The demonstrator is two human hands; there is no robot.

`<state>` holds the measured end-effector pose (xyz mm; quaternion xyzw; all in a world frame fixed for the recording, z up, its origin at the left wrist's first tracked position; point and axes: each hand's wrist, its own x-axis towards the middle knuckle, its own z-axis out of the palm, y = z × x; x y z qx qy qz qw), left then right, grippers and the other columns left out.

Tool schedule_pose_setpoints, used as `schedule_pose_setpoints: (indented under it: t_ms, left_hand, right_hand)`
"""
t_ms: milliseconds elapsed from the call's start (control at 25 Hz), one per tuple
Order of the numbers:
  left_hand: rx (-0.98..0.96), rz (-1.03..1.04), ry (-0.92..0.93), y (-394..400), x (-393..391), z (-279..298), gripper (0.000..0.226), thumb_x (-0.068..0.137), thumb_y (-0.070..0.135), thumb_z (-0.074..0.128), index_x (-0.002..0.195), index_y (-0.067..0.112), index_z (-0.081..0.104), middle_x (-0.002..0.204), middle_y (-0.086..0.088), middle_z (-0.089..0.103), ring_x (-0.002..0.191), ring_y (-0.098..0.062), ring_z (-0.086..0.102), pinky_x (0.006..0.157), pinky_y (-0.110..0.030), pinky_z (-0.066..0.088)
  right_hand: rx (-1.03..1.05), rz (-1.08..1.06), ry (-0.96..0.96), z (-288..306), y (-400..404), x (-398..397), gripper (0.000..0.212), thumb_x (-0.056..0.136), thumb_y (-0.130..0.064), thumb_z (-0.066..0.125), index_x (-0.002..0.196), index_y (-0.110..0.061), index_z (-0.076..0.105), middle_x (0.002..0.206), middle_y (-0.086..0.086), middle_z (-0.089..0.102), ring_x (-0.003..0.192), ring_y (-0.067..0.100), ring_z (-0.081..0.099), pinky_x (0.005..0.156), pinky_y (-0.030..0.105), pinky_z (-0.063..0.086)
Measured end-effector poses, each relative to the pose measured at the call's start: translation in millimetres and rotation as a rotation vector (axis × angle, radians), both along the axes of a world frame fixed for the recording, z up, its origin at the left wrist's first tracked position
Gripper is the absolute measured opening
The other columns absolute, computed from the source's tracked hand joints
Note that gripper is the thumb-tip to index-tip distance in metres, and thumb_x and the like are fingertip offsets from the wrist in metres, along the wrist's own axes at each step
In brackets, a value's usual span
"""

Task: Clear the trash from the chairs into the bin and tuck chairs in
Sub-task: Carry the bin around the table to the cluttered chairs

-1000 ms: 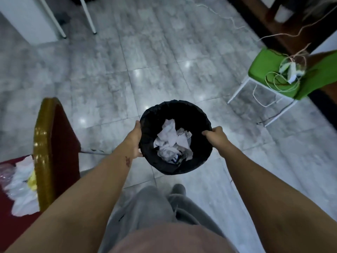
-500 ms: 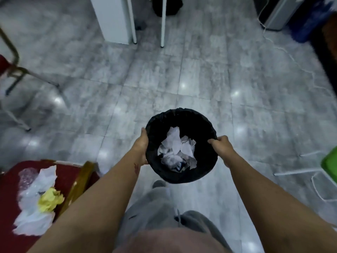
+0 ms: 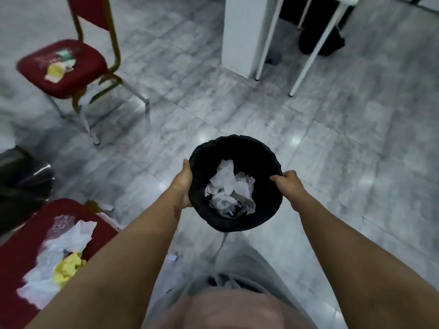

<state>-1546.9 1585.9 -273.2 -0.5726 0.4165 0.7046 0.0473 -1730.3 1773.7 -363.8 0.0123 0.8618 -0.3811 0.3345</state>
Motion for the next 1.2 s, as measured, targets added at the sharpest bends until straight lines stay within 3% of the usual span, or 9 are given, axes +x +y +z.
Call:
schedule_pose_setpoints:
  t_ms: [80,160,280,520,720,880,1040,1120,1200]
  left_hand:
    - [0.0,0.116,-0.022,-30.2,-22.8,0.7,0.061,0.099,0.061,0.018,0.119,0.019,0.057,0.083,0.0,0.058,0.069,-0.017,0.054,0.057,-0.034,0.045]
    - [-0.002,0.191,-0.018,-55.6,-36.5,1.7,0.06,0.098,0.063,0.018,0.115,0.02,0.056,0.084,0.0,0.058,0.072,-0.018,0.054,0.072,-0.037,0.047]
    - [-0.001,0.325,-0.019,-104.5,-54.8,-3.9,0.061,0.097,0.064,0.018,0.112,0.02,0.057,0.084,0.0,0.059,0.075,-0.019,0.054,0.082,-0.042,0.044]
    - [-0.014,0.52,-0.023,-204.4,-65.2,-20.7,0.066,0.098,0.063,0.017,0.127,0.017,0.055,0.102,-0.004,0.055,0.089,-0.024,0.051,0.083,-0.044,0.043]
    - [0.039,0.69,-0.04,-311.1,-57.9,-46.1,0.066,0.097,0.065,0.02,0.127,0.017,0.054,0.096,-0.004,0.055,0.086,-0.024,0.051,0.082,-0.045,0.042]
    - [0.027,0.785,-0.045,-379.2,-45.6,-51.9,0.069,0.096,0.066,0.022,0.137,0.018,0.049,0.128,-0.008,0.056,0.091,-0.024,0.052,0.08,-0.043,0.043]
    - [0.056,0.91,-0.017,-436.1,-34.3,-52.0,0.066,0.097,0.064,0.024,0.131,0.015,0.053,0.101,-0.004,0.06,0.075,-0.018,0.053,0.059,-0.032,0.044]
    - [0.05,0.988,0.001,-455.1,-33.5,-54.5,0.065,0.098,0.063,0.025,0.131,0.014,0.053,0.089,-0.001,0.058,0.074,-0.017,0.053,0.057,-0.032,0.043]
    - [0.055,1.043,0.007,-474.0,-32.8,-57.1,0.063,0.099,0.06,0.023,0.128,0.012,0.053,0.093,-0.001,0.058,0.077,-0.017,0.053,0.065,-0.034,0.045]
  right_hand:
    - [0.013,0.109,-0.004,1.5,-50.2,-41.1,0.05,0.081,-0.034,0.059,0.117,-0.001,0.049,0.109,0.014,0.061,0.1,0.03,0.061,0.087,0.043,0.051]
    - [0.006,0.202,-0.002,4.6,-92.2,-68.9,0.047,0.084,-0.032,0.06,0.117,-0.002,0.046,0.11,0.014,0.058,0.104,0.032,0.059,0.091,0.045,0.049]
    - [0.002,0.356,0.022,7.1,-170.1,-109.1,0.036,0.085,-0.029,0.059,0.108,-0.006,0.043,0.102,0.013,0.053,0.1,0.033,0.057,0.082,0.044,0.046]
    - [0.008,0.596,0.004,-4.0,-328.3,-141.9,0.036,0.086,-0.029,0.059,0.109,-0.005,0.044,0.101,0.014,0.053,0.095,0.032,0.056,0.077,0.041,0.044]
    - [0.043,0.748,-0.004,-19.1,-466.2,-141.4,0.028,0.086,-0.026,0.058,0.1,-0.008,0.042,0.097,0.011,0.051,0.092,0.031,0.057,0.073,0.038,0.042]
    - [0.09,0.834,-0.031,-20.9,-558.7,-130.2,0.043,0.084,-0.029,0.058,0.113,0.0,0.048,0.106,0.014,0.059,0.098,0.03,0.06,0.084,0.041,0.05]
    - [0.105,1.009,-0.04,-17.4,-652.5,-116.1,0.027,0.088,-0.025,0.056,0.101,-0.006,0.043,0.086,0.009,0.049,0.071,0.022,0.049,0.057,0.035,0.036]
    - [0.116,1.062,-0.034,-21.3,-689.4,-115.9,0.026,0.091,-0.025,0.056,0.103,-0.008,0.041,0.088,0.008,0.047,0.068,0.02,0.045,0.055,0.032,0.033]
    - [0.129,1.142,-0.049,-25.0,-730.0,-110.2,0.029,0.093,-0.026,0.055,0.109,-0.007,0.041,0.096,0.009,0.048,0.077,0.022,0.048,0.061,0.032,0.036]
